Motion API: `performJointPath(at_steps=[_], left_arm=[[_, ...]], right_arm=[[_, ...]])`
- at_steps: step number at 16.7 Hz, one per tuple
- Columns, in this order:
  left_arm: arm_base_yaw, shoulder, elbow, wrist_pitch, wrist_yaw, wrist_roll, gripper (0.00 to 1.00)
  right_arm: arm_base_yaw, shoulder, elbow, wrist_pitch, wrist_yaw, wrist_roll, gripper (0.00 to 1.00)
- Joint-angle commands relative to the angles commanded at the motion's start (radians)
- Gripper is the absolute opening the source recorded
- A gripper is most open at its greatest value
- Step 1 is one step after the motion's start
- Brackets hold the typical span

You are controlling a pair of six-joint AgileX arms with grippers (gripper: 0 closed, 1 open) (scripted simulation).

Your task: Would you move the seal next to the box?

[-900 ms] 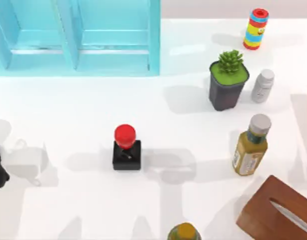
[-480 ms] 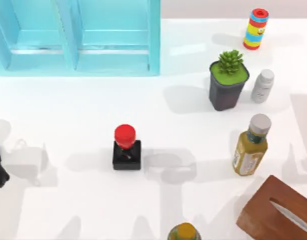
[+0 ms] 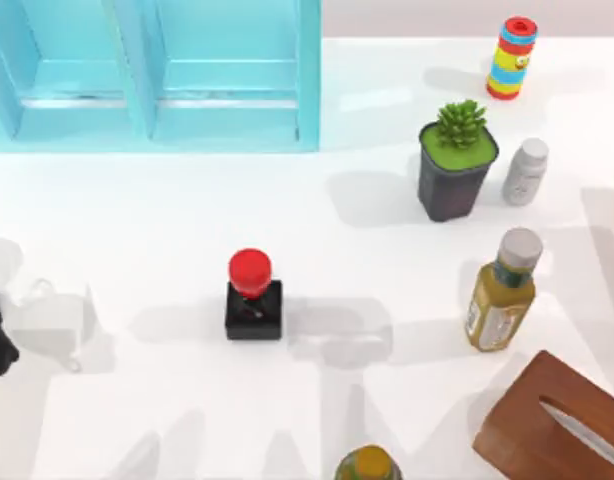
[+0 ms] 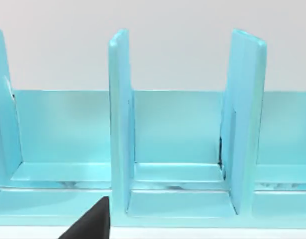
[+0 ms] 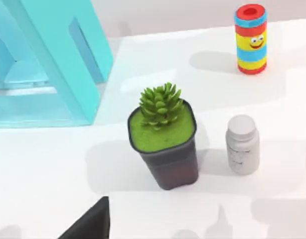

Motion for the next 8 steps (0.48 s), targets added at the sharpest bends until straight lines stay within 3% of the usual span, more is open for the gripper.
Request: performJointPath(at_steps=[8], left_arm=[[0.0,0.0,0.0,0.0,0.0,0.0,1.0]], right_arm=[[0.302,0.795,0.821,-0.497,0.052,0.303,1.0]])
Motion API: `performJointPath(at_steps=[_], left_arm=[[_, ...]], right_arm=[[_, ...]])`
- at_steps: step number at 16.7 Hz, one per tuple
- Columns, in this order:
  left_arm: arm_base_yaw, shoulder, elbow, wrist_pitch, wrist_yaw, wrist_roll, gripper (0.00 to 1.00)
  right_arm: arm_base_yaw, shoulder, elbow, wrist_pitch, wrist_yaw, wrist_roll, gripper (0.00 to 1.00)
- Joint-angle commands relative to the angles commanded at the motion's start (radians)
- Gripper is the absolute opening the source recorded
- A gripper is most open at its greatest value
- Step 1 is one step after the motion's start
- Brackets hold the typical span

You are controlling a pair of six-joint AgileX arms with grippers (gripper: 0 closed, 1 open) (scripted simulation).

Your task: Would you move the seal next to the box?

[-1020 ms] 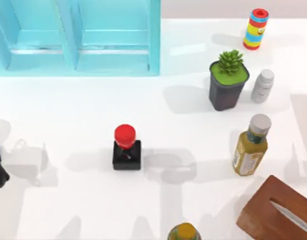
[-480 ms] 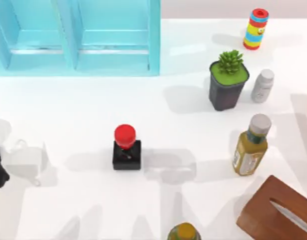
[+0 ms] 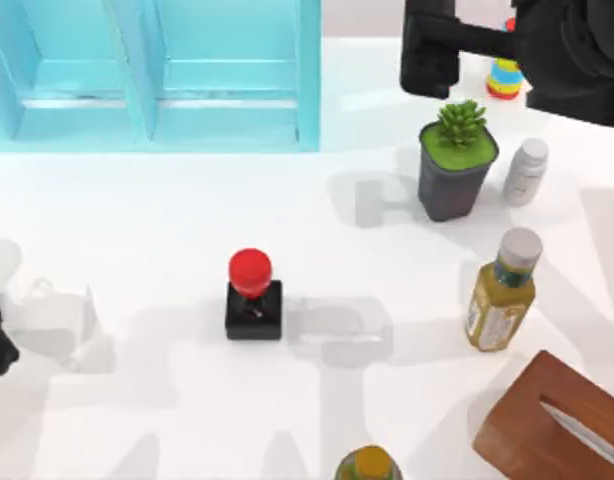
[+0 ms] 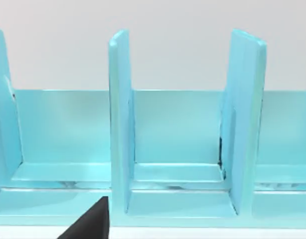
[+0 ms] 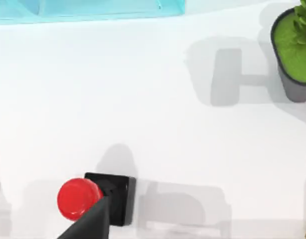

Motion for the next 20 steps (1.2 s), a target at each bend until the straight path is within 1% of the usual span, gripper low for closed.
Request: performJointPath(at_steps=[6,10,14,20], left_arm=[[0.0,0.0,0.0,0.0,0.0,0.0,1.0],[0.0,0.0,0.0,0.0,0.0,0.0,1.0],[0.0,0.0,0.0,0.0,0.0,0.0,1.0],[0.0,0.0,0.0,0.0,0.0,0.0,1.0]], right_arm=[[0.19,0.537,0.55,-0.328,0.047,0.206,1.0],[0.277,0.792,0.809,-0.481,0.073,0.303,1.0],[0.319,0.92,0.94,-0.557,0.087,0.352,1.0],[0.317,0.93,0.947,-0.561,0.086,0.354,1.0]])
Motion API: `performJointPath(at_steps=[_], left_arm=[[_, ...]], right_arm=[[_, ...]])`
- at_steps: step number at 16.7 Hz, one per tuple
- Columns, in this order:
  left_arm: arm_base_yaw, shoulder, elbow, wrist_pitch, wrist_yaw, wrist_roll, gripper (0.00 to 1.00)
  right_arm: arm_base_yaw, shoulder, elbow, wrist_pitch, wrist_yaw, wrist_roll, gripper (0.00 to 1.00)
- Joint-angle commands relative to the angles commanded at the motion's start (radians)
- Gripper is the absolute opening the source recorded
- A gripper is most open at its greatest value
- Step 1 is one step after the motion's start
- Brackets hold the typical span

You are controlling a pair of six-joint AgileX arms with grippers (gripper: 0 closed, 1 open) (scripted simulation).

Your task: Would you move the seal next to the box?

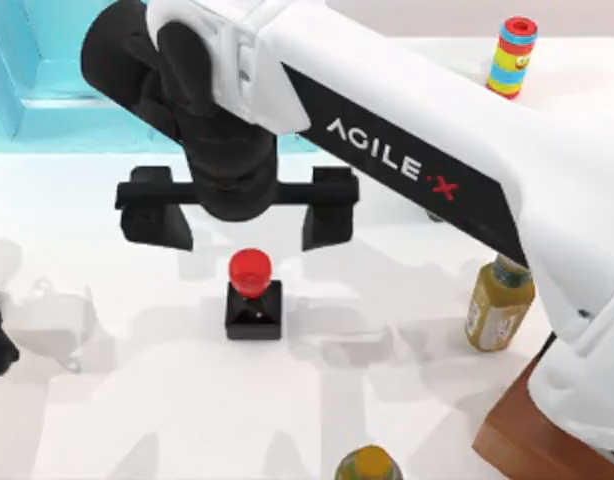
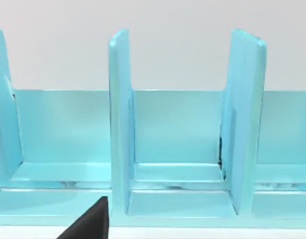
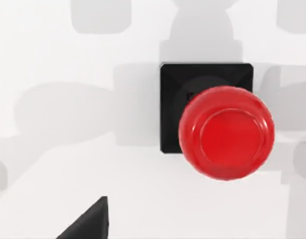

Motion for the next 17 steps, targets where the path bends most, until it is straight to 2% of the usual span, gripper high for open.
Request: performJointPath(at_steps=[4,10,16,17], left_arm=[[0.0,0.0,0.0,0.0,0.0,0.0,1.0],[0.0,0.0,0.0,0.0,0.0,0.0,1.0],[0.0,0.0,0.0,0.0,0.0,0.0,1.0],[0.0,0.0,0.0,0.0,0.0,0.0,1.0]], right_arm=[[-0.004,-0.002,-0.073,0.072,0.0,-0.009,1.0],[-0.023,-0.001,-0.349,0.354,-0.002,-0.026,1.0],[-0.026,0.0,-0.39,0.395,-0.002,-0.03,1.0],[-0.026,0.0,-0.39,0.395,-0.002,-0.03,0.92]])
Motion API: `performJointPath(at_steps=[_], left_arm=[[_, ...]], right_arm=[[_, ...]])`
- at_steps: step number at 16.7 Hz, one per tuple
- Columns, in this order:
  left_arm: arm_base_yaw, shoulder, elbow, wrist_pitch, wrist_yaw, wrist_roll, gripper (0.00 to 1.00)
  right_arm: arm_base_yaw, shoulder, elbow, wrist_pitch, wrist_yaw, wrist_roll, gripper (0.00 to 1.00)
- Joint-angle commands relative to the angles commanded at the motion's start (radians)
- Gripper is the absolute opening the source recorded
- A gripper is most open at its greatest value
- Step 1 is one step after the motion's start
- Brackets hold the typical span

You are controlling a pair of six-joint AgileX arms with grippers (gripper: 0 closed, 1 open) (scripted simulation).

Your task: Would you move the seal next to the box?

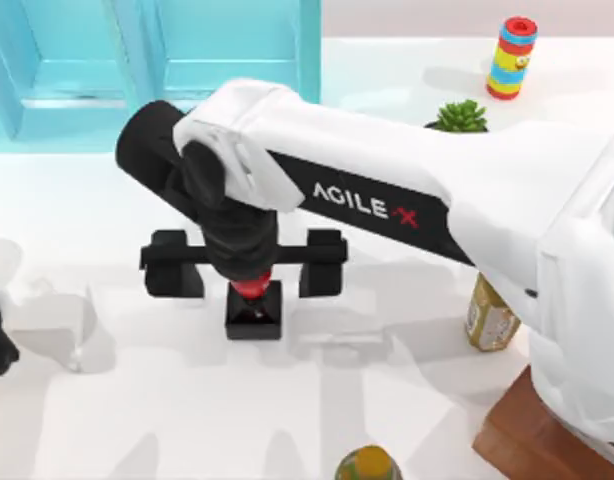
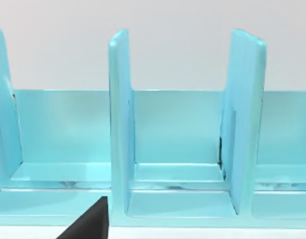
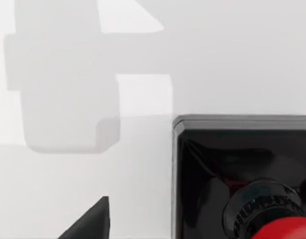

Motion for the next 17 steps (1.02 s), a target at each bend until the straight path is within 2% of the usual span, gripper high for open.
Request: performJointPath(at_steps=[12,17], left_arm=[[0.0,0.0,0.0,0.0,0.0,0.0,1.0],[0.0,0.0,0.0,0.0,0.0,0.0,1.0]], right_arm=[[0.0,0.0,0.0,0.0,0.0,0.0,0.02],[0.0,0.0,0.0,0.0,0.0,0.0,0.0]])
